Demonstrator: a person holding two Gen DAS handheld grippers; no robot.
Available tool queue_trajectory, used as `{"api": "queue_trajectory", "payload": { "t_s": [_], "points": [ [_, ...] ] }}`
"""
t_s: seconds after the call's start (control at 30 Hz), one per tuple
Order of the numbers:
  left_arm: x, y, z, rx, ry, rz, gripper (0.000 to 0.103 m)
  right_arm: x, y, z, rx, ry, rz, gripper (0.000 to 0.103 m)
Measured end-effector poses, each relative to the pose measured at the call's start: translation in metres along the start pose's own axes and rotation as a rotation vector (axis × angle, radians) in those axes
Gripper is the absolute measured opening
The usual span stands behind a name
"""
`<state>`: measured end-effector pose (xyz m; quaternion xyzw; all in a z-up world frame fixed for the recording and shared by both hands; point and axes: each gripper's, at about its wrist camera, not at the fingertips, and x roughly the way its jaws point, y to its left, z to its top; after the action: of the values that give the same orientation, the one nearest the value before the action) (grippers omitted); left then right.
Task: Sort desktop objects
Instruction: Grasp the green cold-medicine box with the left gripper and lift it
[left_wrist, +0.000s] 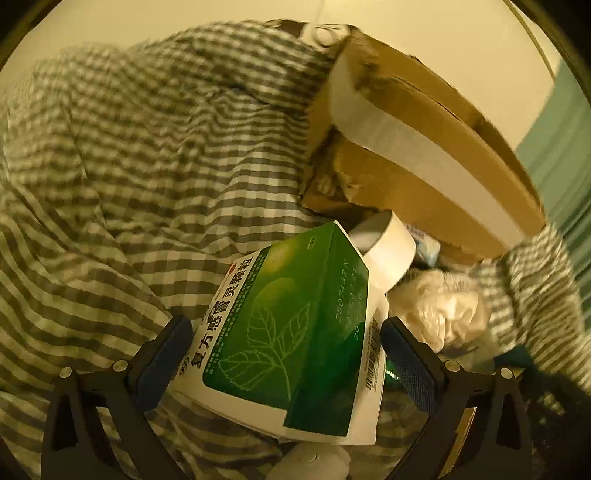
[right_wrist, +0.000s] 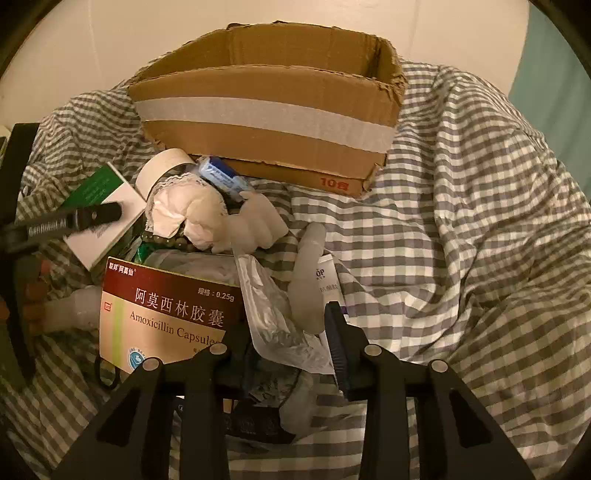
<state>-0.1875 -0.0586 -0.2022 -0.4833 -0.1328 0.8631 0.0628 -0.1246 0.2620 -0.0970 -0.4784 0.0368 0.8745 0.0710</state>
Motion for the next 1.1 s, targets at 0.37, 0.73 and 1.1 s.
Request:
{"api": "queue_trajectory", "payload": {
  "t_s": [0.37,0.73,1.1],
  "points": [
    [0.001,-0.005,-0.007,0.052,0.077,-0.046,0.103,0.003,-0.004,-0.002,0.035,0.007,0.008,0.032],
    [0.021,0.047,-0.008,-0.155,0.238,-0.219,0.103,0.002,-0.007,-0.005,0.037,0.001,0.015,0.033],
    [0.032,-0.002,-0.027,0.121,0.253,-0.172,0.093,-0.001,-0.005,-0.007,0.039,-0.019,0.005,0.032]
  ]
}}
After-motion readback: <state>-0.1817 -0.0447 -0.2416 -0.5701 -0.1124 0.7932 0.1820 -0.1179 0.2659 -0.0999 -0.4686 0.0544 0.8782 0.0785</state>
